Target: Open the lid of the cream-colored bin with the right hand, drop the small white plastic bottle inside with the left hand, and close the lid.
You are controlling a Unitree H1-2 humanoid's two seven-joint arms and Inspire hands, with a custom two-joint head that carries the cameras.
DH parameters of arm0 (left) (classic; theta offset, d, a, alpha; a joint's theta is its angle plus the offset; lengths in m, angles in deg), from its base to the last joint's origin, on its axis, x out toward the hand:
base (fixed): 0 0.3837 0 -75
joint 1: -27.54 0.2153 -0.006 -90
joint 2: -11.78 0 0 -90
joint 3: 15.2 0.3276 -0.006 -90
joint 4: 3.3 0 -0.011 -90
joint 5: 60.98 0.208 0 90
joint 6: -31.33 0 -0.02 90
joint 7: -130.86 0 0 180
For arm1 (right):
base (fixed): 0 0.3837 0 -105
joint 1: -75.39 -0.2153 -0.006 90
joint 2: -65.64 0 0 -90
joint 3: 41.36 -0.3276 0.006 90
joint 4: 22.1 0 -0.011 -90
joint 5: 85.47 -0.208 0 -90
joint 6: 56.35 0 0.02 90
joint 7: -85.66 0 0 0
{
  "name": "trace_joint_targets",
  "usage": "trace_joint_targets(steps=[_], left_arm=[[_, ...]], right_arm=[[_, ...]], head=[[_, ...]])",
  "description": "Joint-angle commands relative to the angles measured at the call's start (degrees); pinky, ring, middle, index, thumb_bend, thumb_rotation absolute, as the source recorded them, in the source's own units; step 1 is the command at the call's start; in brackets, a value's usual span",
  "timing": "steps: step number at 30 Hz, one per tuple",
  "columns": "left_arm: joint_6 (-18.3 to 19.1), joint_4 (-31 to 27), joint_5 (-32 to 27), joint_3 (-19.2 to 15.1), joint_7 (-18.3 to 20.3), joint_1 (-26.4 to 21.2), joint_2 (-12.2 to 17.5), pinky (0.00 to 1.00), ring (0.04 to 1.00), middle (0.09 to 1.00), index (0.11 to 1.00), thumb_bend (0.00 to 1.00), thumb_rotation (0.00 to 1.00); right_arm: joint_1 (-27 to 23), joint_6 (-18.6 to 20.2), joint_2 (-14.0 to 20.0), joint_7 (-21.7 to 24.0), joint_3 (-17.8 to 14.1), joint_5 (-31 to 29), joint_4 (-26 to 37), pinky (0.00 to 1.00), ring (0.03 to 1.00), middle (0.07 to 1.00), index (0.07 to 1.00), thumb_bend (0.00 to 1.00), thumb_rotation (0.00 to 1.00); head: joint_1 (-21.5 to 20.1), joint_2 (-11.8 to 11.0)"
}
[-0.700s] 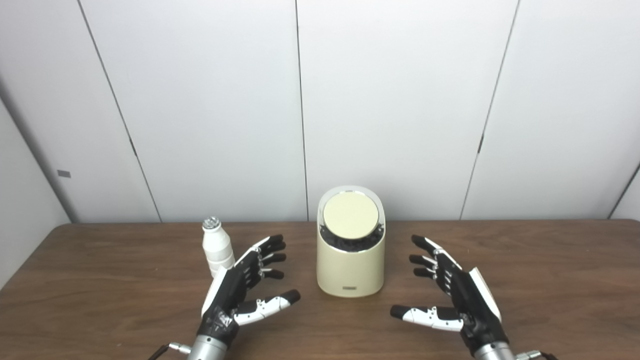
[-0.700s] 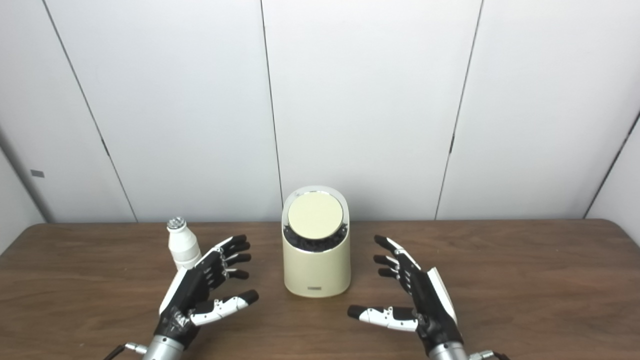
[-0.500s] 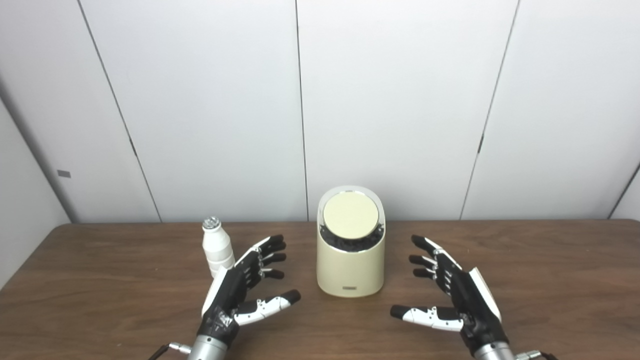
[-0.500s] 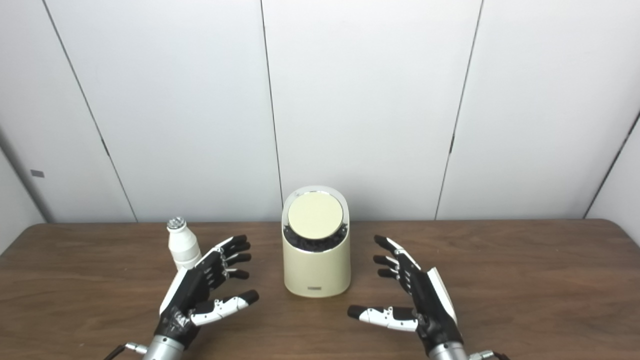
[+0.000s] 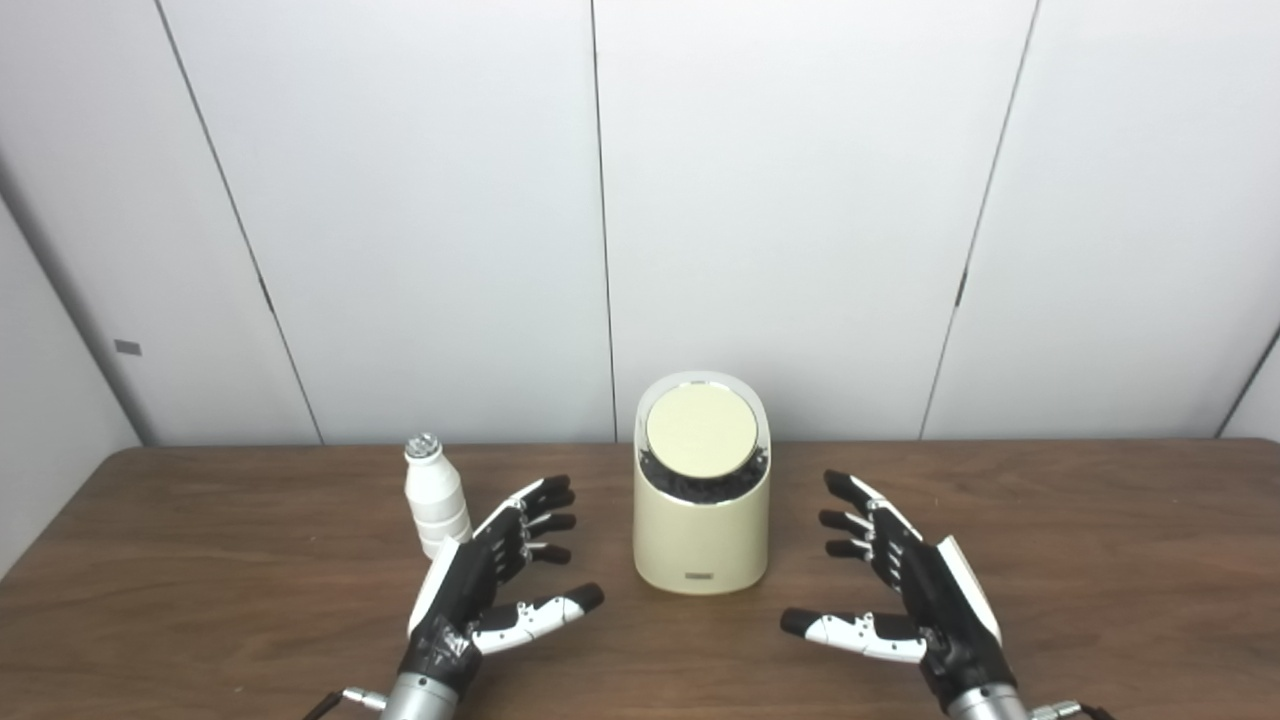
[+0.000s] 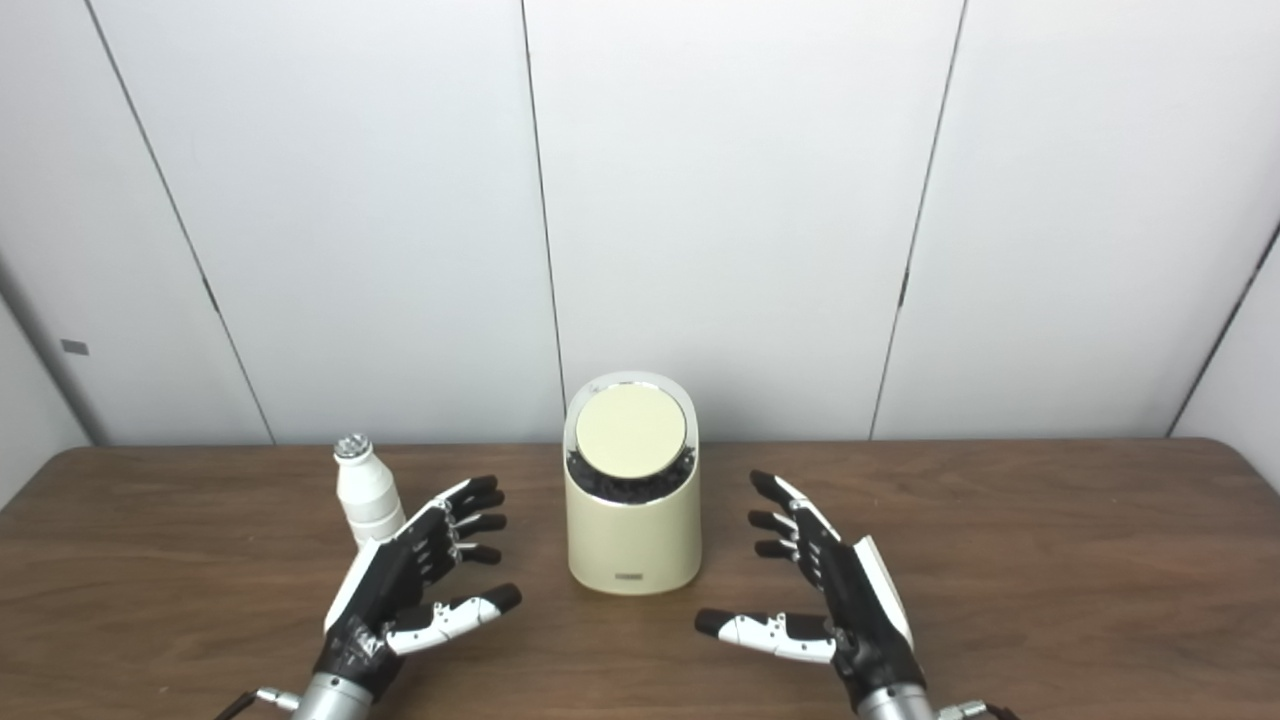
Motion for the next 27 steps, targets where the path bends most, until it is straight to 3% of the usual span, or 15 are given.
trace_joint_targets(steps=[1,5,8,15,20,27], left_arm=[[-2.93,-0.4,0.16,-0.07,-0.46,-2.77,-0.21,0.67,0.797,0.849,0.875,0.77,0.17],[-3.83,0.91,0.4,-0.13,-0.6,-3.48,-0.16,0.68,0.803,0.856,0.875,0.76,0.17],[-4.36,1.59,0.39,-0.33,-0.83,-3.65,-0.25,0.68,0.8,0.848,0.874,0.76,0.17],[-5.48,3.38,0.27,-0.3,-0.6,-4.36,-0.15,0.69,0.804,0.851,0.875,0.76,0.18],[-5.2,3.36,0.42,-0.08,-0.53,-4.47,-0.25,0.69,0.806,0.849,0.876,0.76,0.17],[-4.96,3.75,0.21,0.11,-0.29,-4.55,-0.21,0.71,0.816,0.855,0.877,0.77,0.18]], right_arm=[[-3.62,-1.56,-0.26,-0.74,-0.42,-0.38,1.07,0.76,0.846,0.906,0.896,0.78,0.18],[-6.32,-1.8,-0.07,-1.87,-0.21,2.17,0.45,0.72,0.831,0.897,0.897,0.78,0.15],[-8.41,0.09,-0.47,-3.18,-0.21,4.72,0.91,0.73,0.863,0.93,0.915,0.8,0.23],[-13.48,5.84,-0.88,-3.54,-0.15,7.33,1.65,0.77,0.919,0.99,0.97,0.82,0.29],[-18.38,8.08,-0.31,-3.47,0.34,9.17,0.25,0.78,0.914,0.975,0.972,0.82,0.24],[-23.11,11.28,0.55,-2.82,1.91,11.8,-1.59,0.75,0.912,0.998,0.978,0.87,0.3]], head=[[0.08,-0.05],[-0.37,-0.54],[-0.53,-0.66],[-1.0,-0.89],[-1.01,-0.86],[-1.24,-0.81]])
